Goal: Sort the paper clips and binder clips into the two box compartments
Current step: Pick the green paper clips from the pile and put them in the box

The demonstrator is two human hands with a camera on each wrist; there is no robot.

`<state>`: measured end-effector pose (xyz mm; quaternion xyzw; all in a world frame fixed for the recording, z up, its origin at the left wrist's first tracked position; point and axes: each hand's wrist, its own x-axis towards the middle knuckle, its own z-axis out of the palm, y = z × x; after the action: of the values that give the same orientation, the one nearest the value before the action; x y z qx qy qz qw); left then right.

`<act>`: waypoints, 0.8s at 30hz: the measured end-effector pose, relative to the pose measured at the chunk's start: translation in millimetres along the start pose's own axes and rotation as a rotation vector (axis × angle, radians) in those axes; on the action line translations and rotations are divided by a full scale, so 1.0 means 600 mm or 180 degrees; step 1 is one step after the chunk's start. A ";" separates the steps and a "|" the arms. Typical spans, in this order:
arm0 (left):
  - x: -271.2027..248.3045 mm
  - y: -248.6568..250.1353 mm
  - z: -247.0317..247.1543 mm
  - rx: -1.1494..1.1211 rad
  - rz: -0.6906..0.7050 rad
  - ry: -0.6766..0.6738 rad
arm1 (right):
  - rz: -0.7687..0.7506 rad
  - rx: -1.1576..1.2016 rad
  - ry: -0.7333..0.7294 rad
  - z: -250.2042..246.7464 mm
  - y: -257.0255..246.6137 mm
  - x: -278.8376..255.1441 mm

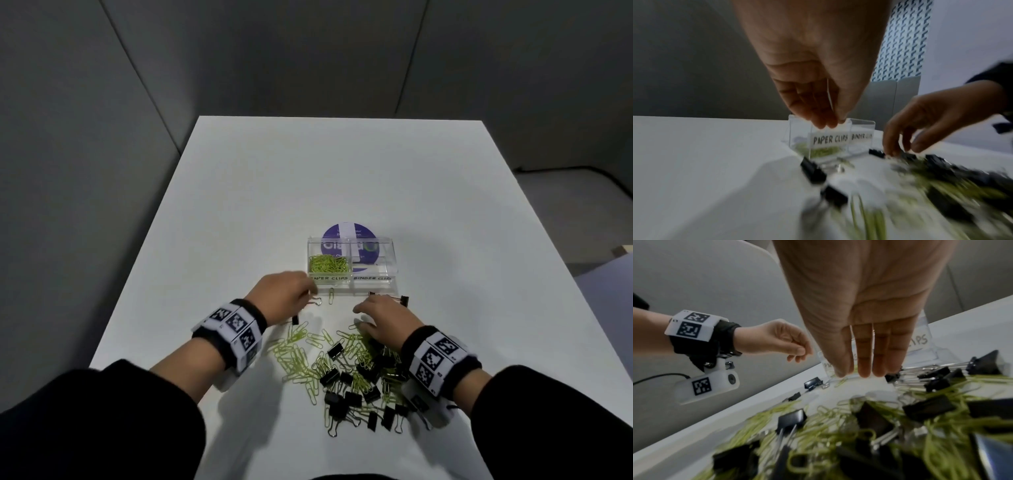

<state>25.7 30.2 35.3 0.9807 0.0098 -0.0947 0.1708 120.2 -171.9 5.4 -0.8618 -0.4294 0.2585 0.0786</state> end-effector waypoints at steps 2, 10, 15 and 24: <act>-0.045 -0.008 0.018 0.0141 0.0028 -0.0379 | -0.0149 -0.0220 0.0053 0.010 -0.007 -0.009; -0.129 -0.024 0.094 0.0519 -0.0019 -0.0864 | -0.0447 -0.0976 -0.0106 0.046 -0.066 -0.020; -0.119 -0.009 0.123 0.0116 -0.0118 -0.0504 | -0.0399 -0.0940 -0.0040 0.063 -0.080 -0.019; -0.066 0.048 0.134 -0.0274 0.0212 -0.0173 | 0.0061 -0.0516 0.0462 0.022 -0.037 -0.019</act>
<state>-26.3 -23.4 -21.7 0.9693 -0.0234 -0.1150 0.2160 92.4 -168.0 6.4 -0.8858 -0.4338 0.1606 0.0370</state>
